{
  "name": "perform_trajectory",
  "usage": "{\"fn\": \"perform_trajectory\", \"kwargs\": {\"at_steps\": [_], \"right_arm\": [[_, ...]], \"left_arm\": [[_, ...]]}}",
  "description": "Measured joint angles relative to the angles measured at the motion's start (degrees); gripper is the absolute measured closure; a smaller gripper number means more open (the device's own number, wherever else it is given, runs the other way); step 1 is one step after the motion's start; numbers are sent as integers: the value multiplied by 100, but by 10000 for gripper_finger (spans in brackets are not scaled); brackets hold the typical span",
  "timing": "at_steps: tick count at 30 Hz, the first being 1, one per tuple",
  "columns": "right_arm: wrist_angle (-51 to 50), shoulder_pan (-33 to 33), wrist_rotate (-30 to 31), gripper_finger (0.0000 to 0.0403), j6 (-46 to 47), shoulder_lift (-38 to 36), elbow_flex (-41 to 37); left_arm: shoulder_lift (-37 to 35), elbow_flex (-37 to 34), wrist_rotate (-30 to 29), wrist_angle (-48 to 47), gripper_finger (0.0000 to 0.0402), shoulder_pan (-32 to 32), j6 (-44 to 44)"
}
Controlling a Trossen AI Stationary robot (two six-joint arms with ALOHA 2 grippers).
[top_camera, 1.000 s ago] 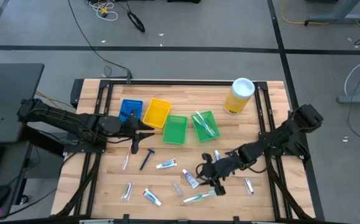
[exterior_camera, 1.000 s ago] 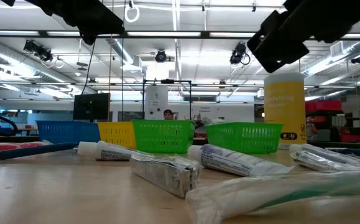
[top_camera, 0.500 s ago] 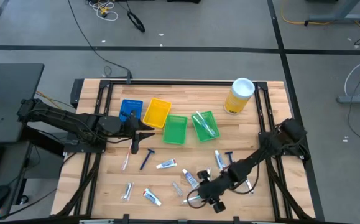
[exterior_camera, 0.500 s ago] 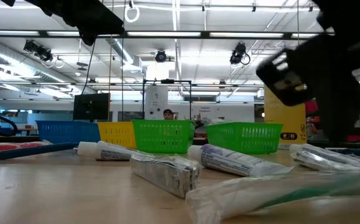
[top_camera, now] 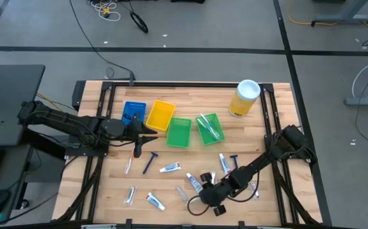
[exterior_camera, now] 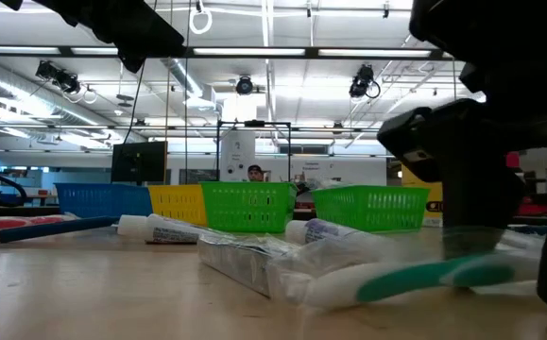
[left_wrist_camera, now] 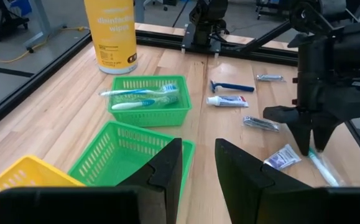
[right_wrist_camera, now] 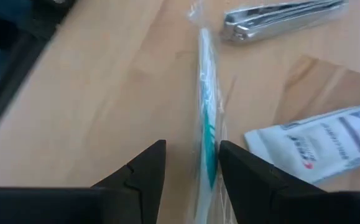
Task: Pick & Place Travel size toiletries
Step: Put the green toothbrush into the right green bin
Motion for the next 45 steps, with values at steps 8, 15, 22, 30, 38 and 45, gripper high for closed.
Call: {"fn": "perform_trajectory", "kwargs": {"at_steps": [8,15,22,30,38,45], "right_arm": [[-49,105,184,240,-471,10,84],[-266,240,712,242,-719,16,330],[-743,77,382,242,-111,19,330],[-649,9,267,247,-115,63,330],[-596,-14,218,265,-295,229,352],[-602,-11,292,289,-541,244,350]], "left_arm": [[1,0,-2,-28,297,-2,2],[1,0,-2,-57,297,-1,2],[1,0,0,-74,297,-2,-81],[0,0,148,-74,297,-2,-81],[2,0,291,-72,297,-2,-83],[0,0,286,-72,297,-2,-83]]}}
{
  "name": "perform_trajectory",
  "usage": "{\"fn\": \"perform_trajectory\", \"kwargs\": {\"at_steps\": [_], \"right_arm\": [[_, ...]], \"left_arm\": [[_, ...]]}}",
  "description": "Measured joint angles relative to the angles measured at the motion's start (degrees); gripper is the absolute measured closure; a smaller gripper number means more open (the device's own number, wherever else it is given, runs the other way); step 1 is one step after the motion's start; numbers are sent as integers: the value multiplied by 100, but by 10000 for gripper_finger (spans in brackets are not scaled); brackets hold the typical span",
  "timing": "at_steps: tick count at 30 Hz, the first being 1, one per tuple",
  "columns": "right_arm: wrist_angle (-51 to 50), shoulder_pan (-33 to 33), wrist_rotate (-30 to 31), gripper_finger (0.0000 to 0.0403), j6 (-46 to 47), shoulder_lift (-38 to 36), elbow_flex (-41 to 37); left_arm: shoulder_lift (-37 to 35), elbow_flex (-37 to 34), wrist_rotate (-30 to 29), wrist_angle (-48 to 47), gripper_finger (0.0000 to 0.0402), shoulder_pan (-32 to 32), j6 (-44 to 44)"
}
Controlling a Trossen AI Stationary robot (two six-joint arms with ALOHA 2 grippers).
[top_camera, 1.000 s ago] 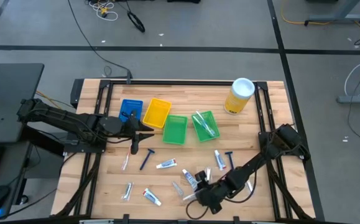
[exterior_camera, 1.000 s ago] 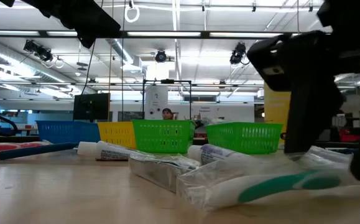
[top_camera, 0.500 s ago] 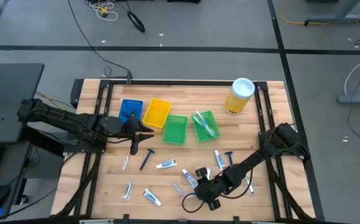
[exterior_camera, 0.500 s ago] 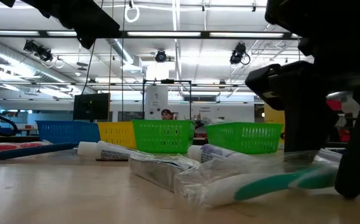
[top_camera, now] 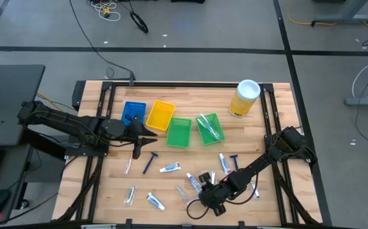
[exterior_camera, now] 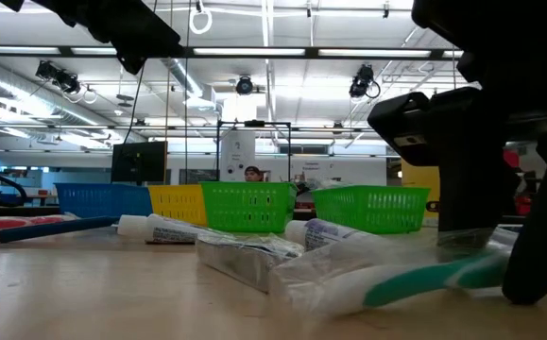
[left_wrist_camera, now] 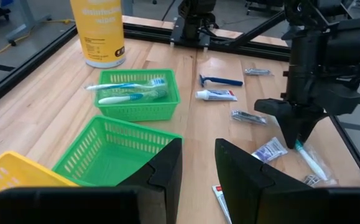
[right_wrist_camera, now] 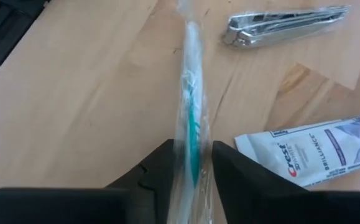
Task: Pick & Place Travel size toiletries
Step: Put the green toothbrush into the right green bin
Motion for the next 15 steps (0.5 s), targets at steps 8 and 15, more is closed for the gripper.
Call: {"fn": "perform_trajectory", "kwargs": {"at_steps": [8,15], "right_arm": [[9,-2,-46,367,116,9,-5],[86,-9,-12,374,118,-285,-54]], "left_arm": [[0,0,-6,0,297,0,0],[2,0,-8,0,297,0,0]]}}
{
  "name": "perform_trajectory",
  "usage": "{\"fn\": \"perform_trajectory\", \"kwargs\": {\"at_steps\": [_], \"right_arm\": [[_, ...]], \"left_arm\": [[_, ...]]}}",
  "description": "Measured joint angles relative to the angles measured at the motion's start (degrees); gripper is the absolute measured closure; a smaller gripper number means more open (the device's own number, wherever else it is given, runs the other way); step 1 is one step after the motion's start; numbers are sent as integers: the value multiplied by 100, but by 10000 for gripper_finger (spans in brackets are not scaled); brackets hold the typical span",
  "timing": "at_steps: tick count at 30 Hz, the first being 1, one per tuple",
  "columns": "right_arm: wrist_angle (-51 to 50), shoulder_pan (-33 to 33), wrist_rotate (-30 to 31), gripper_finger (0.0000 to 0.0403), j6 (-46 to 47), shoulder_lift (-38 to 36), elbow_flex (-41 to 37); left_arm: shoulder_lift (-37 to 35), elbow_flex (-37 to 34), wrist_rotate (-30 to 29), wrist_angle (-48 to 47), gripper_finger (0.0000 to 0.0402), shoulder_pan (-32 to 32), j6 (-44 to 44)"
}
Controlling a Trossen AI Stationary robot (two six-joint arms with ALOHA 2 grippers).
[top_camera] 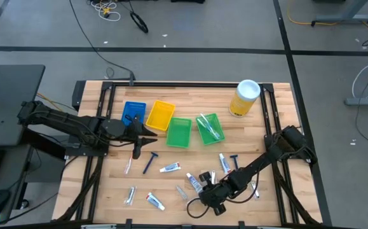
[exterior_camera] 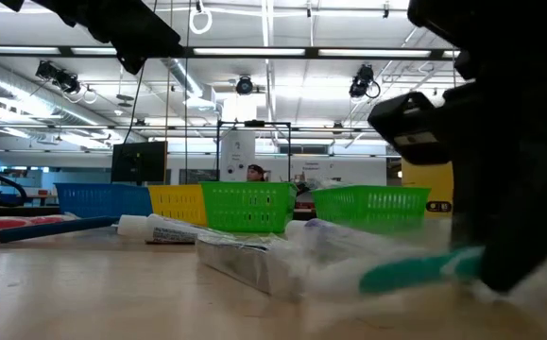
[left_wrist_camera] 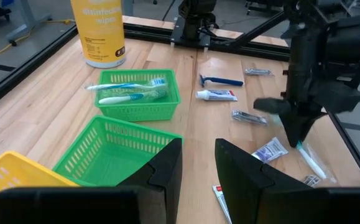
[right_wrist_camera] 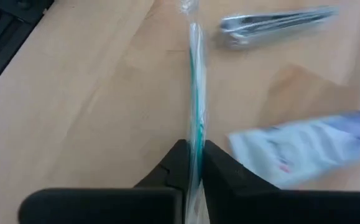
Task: Pick & Place Travel size toiletries
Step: Put the green toothbrush into the right green bin
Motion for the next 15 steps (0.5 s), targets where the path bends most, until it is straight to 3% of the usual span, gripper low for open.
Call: {"fn": "perform_trajectory", "kwargs": {"at_steps": [7,15], "right_arm": [[-539,-12,1094,374,295,-1076,16],[-1408,-307,3369,376,642,-2192,23]], "left_arm": [[0,0,0,2,297,0,0],[0,0,0,11,297,2,-4]]}}
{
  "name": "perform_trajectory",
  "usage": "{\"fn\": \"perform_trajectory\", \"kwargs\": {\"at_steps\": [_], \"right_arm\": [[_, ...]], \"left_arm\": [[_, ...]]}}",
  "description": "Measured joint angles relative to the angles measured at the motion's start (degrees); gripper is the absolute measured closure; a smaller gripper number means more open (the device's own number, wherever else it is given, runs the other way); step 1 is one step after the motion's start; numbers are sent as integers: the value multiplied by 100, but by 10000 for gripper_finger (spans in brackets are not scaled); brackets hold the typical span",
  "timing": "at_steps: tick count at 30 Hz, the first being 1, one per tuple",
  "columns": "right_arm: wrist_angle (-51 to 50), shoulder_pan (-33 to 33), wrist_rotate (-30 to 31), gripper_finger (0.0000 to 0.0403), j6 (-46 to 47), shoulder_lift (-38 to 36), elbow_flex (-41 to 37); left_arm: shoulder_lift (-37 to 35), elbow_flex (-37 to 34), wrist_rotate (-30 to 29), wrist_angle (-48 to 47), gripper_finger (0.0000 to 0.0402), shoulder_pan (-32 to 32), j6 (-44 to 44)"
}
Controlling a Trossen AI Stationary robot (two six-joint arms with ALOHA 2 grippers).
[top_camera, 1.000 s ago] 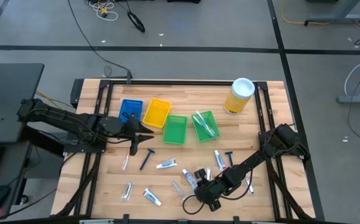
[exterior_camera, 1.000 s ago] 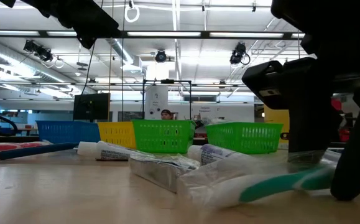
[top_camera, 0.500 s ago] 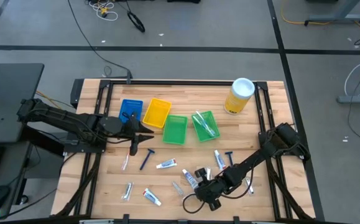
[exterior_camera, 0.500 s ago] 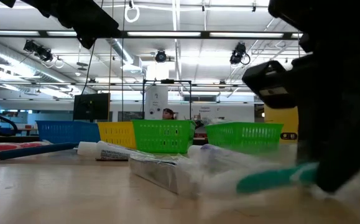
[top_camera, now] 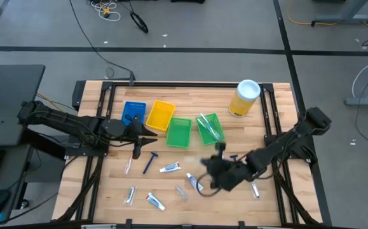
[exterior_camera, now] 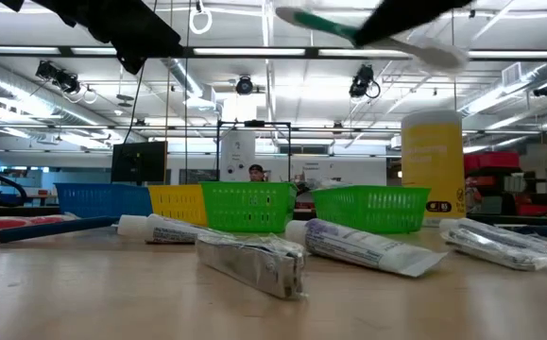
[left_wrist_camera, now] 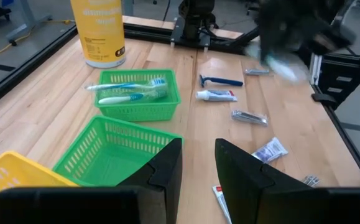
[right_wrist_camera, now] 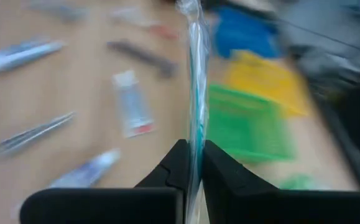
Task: Pick & Place Travel size toiletries
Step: Put the green toothbrush into the right green bin
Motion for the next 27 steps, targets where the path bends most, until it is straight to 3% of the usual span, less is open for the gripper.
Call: {"fn": "perform_trajectory", "kwargs": {"at_steps": [3,8,14,16,21,27], "right_arm": [[-334,-328,636,376,470,-197,2],[-780,-1196,939,376,1444,-298,2],[-756,-2493,-193,375,2245,-262,-11],[-653,-2765,-305,374,2424,-257,-138],[-84,-2963,-655,373,2879,-260,-742],[1397,-2994,-464,372,2794,-257,-1791]], "left_arm": [[0,1,0,2,297,-1,4],[0,2,0,-6,297,-2,4],[-2,0,0,-12,297,-2,4],[-1,0,0,-12,297,0,4],[0,2,0,-13,297,-1,4],[-2,0,0,-11,297,-2,4]]}}
